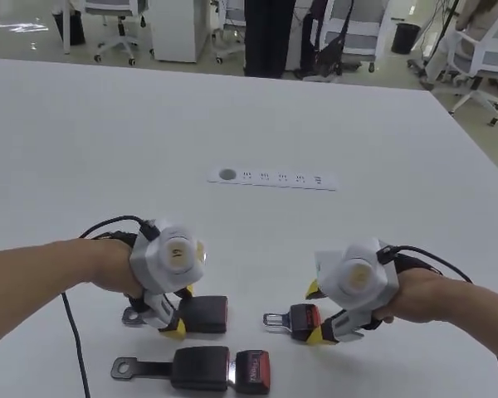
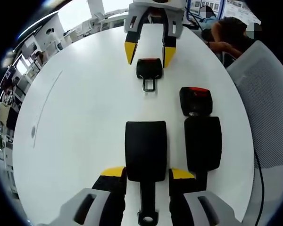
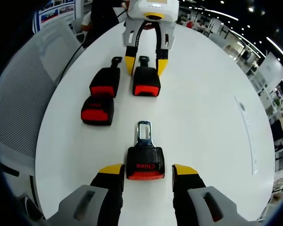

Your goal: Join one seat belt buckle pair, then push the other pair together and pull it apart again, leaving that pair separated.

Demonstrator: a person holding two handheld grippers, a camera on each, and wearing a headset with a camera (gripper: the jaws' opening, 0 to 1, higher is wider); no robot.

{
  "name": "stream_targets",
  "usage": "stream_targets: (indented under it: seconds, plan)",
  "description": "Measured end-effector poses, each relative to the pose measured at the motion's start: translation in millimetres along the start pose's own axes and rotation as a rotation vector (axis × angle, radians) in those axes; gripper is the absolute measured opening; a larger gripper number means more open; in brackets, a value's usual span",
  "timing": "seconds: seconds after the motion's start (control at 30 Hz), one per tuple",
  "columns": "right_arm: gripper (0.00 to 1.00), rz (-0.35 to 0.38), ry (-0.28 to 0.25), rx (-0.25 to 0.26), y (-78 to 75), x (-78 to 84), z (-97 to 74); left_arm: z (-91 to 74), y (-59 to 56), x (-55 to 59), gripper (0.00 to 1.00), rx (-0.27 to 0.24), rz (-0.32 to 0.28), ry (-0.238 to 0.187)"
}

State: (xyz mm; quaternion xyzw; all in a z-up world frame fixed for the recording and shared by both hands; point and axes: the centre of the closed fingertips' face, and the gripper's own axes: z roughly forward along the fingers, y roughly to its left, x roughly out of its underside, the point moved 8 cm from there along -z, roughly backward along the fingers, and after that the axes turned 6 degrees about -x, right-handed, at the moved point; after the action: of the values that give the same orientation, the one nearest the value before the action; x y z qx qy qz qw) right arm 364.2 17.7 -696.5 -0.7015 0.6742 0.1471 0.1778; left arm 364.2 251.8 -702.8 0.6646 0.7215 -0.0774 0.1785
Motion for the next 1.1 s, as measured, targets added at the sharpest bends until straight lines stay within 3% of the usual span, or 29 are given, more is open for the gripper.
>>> stream_targets:
  seconds: [0.27, 0.7, 0.83, 1.1]
  plan:
    - [0.45, -0.005, 0.001, 0.017, 4.5, 3.6, -7.8, -11.2, -2.2, 11.2, 0.38, -0.029, -0.071, -0.043]
    - [0.53, 0.044, -0.050, 0.056, 18.3, 12.0, -19.3, -32.5, -13.2, 34.8, 0.46, -0.060, -0.206, -0.128]
    - [0.56, 0.075, -0.082, 0.080, 22.2, 15.4, -25.6, -39.3, -15.6, 45.4, 0.48, -0.089, -0.258, -0.170]
    - [0.61, 0.163, -0.150, 0.127, 35.2, 20.9, -31.9, -48.7, -33.9, 58.4, 0.51, -0.144, -0.396, -0.272]
